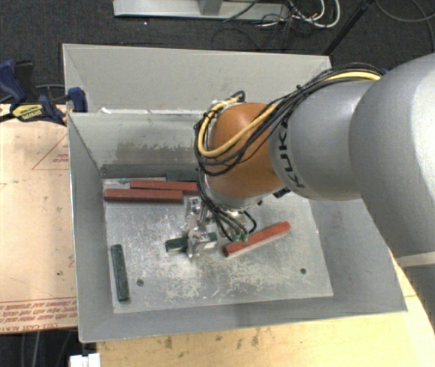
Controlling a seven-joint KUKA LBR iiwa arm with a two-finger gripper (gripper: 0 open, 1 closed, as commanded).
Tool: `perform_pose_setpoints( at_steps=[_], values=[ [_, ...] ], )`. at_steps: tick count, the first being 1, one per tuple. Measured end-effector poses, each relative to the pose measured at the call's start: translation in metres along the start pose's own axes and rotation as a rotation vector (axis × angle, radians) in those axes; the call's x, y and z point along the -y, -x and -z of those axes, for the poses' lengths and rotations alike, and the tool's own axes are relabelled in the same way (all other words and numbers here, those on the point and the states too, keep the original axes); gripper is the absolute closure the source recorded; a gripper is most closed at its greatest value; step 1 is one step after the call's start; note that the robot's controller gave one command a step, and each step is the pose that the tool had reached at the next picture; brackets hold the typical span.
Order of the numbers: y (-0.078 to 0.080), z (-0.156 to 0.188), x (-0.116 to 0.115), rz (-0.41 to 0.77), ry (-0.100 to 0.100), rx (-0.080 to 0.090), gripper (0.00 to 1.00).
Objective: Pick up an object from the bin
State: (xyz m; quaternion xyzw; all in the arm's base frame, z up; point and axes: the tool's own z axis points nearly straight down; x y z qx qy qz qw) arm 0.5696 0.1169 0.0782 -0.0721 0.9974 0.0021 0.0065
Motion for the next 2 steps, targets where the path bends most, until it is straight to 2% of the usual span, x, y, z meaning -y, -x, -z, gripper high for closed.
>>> perform_pose_setpoints(
  at_steps=[1, 2],
  values=[
    [0.0, 0.0, 0.0, 0.0, 0.0, 0.0, 1.0],
    [0.0, 0.163, 0.013, 0.025, -0.003, -0.004, 1.0]
  ],
)
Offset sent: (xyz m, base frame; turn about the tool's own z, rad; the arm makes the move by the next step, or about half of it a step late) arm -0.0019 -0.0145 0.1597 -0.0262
